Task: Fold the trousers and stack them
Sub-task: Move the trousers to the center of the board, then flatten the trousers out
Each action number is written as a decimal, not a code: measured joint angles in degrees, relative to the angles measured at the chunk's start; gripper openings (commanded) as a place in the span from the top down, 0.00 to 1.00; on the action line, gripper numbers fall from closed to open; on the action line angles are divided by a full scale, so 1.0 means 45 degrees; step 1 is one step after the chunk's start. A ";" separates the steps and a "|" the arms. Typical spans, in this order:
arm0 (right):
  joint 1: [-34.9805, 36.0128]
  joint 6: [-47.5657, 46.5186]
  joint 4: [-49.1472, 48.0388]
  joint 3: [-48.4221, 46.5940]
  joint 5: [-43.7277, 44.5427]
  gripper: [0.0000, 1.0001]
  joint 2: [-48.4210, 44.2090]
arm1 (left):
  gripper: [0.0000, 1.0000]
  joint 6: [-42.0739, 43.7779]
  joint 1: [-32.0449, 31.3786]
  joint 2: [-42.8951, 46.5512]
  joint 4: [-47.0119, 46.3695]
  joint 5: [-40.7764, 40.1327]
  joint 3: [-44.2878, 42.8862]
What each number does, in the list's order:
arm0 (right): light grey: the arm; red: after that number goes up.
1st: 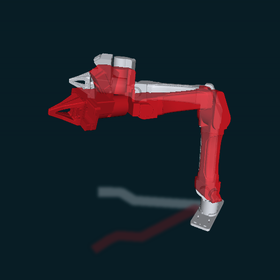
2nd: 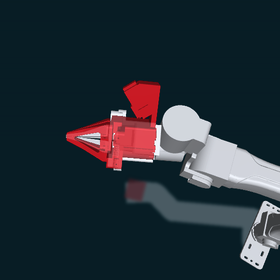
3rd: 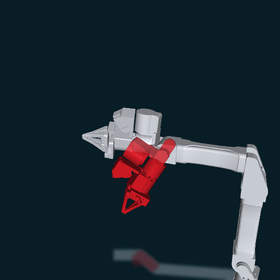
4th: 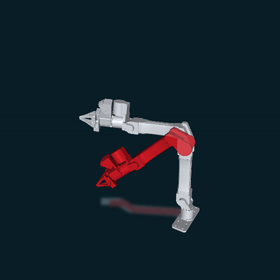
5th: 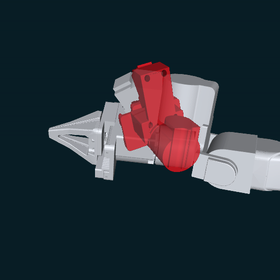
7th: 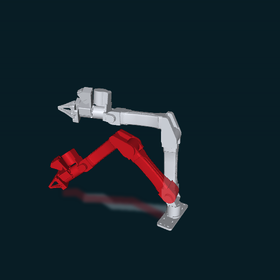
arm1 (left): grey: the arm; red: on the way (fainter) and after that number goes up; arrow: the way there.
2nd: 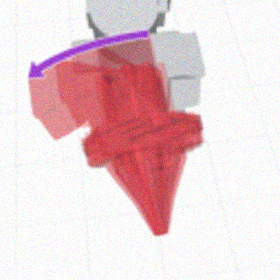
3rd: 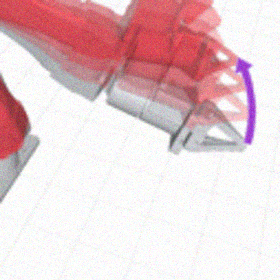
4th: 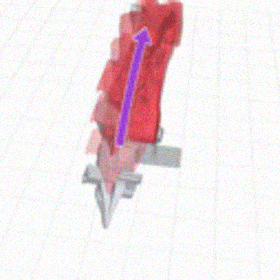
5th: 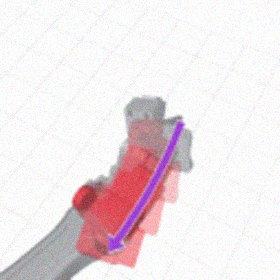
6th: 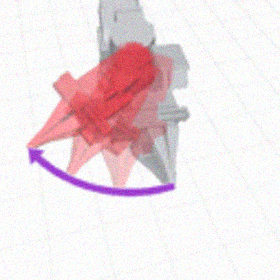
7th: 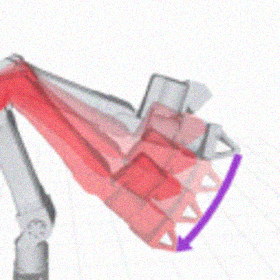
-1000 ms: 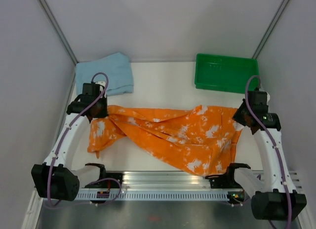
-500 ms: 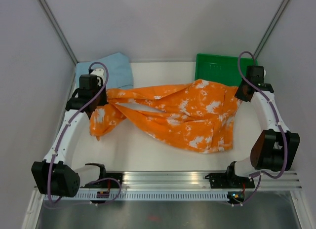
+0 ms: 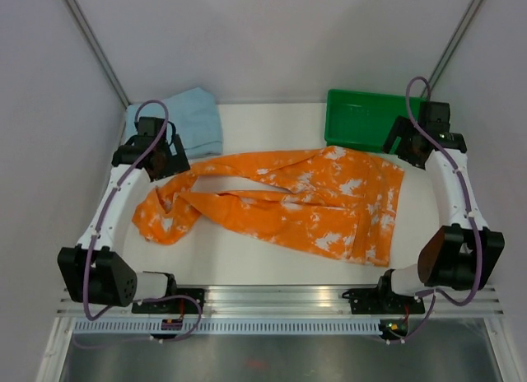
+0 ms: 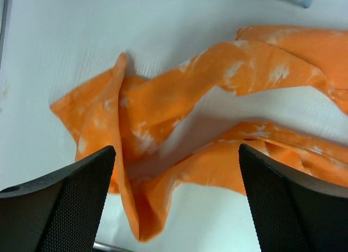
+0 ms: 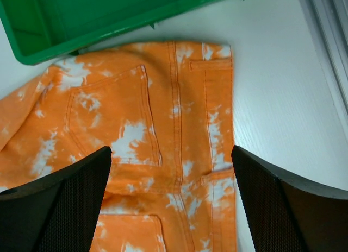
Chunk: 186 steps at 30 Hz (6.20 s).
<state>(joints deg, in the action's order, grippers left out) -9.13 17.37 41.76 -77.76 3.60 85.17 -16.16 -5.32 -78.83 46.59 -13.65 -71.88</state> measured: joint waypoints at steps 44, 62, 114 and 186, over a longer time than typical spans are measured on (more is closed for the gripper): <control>-0.3201 0.1914 -0.0073 0.6232 0.0933 1.00 -0.0374 | 0.00 -0.7441 0.0029 0.5503 0.0175 0.0223 0.5804; -0.2871 0.1574 0.0690 0.3458 -0.0573 0.31 -0.1336 | 0.73 -0.8704 0.0180 0.2497 0.0340 -0.0267 0.5693; -0.1268 0.2540 -0.1404 0.5469 -0.1161 1.00 0.1613 | 0.42 -0.4911 -0.0160 0.4415 -0.3468 0.1438 0.4532; 1.2672 -0.4022 -0.4619 -0.4677 -0.4473 0.34 0.8947 | 0.95 -1.0112 0.0243 0.5265 -0.0311 0.0695 0.9253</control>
<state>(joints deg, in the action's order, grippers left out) 47.90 -0.73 20.97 -98.80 -16.53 125.43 -61.67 -4.23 -55.13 45.19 -10.52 -30.24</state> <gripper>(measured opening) 0.754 0.027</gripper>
